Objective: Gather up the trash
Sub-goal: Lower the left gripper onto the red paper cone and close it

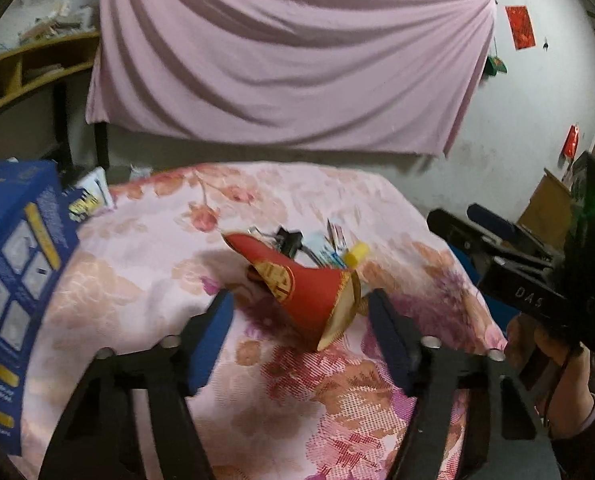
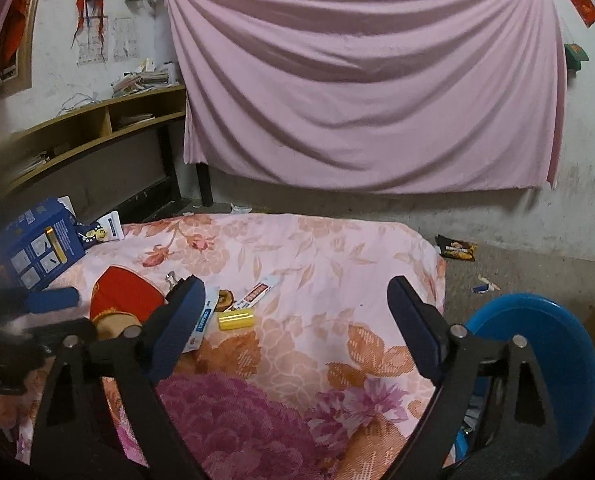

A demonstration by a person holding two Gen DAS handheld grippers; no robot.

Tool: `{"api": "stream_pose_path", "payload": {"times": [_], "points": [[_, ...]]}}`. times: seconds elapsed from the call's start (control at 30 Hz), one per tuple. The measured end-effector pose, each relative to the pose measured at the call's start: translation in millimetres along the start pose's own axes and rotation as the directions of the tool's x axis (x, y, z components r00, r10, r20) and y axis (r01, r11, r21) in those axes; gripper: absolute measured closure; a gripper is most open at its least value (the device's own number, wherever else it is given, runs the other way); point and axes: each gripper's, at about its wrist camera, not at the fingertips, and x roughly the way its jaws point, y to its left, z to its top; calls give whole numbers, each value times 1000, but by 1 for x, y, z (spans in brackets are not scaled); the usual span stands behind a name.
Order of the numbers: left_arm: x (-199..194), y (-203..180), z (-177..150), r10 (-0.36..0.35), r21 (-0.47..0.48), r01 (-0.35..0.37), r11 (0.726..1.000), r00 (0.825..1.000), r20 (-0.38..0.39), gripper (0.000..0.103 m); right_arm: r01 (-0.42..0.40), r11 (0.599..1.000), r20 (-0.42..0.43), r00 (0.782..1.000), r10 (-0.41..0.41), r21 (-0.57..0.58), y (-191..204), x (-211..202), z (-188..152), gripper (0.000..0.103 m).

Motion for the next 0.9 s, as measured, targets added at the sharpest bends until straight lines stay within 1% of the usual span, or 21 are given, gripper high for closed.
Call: {"api": "stream_pose_path", "payload": {"times": [0.13, 0.2, 0.3, 0.4, 0.53, 0.6, 0.67, 0.73, 0.87, 0.9], "points": [[8, 5, 2, -35, -46, 33, 998, 999, -34, 59, 15, 1000, -34, 999, -14, 3, 1, 7, 0, 0], [10, 8, 3, -47, -62, 44, 997, 998, -39, 71, 22, 1000, -57, 998, -22, 7, 0, 11, 0, 0], [9, 11, 3, -58, -76, 55, 996, 997, -41, 76, 26, 1000, -93, 995, -24, 17, 0, 17, -1, 0], [3, 15, 3, -63, -94, 61, 994, 998, -20, 78, 9, 999, -123, 992, -5, 34, -2, 22, -2, 1], [-8, 19, 1, -44, -107, 44, 993, 999, 9, 80, -44, 997, -174, 983, 53, 56, 3, 28, -5, 12], [-15, 25, -1, -30, -117, 33, 993, 999, 24, 81, -87, 994, -199, 975, 99, 68, 7, 31, -6, 17], [-20, 29, -2, -15, -126, 19, 992, 999, 31, 82, -119, 990, -214, 968, 133, 77, 13, 34, -8, 24], [-24, 34, -3, 6, -135, -2, 991, 1000, 27, 83, -157, 984, -230, 958, 172, 84, 20, 37, -8, 29], [-28, 41, -5, 23, -157, -20, 987, 999, 21, 84, -194, 979, -265, 942, 204, 63, 36, 44, -11, 37], [-29, 42, -5, 26, -159, -22, 987, 999, 23, 84, -203, 978, -273, 939, 210, 56, 39, 46, -12, 37]]}}
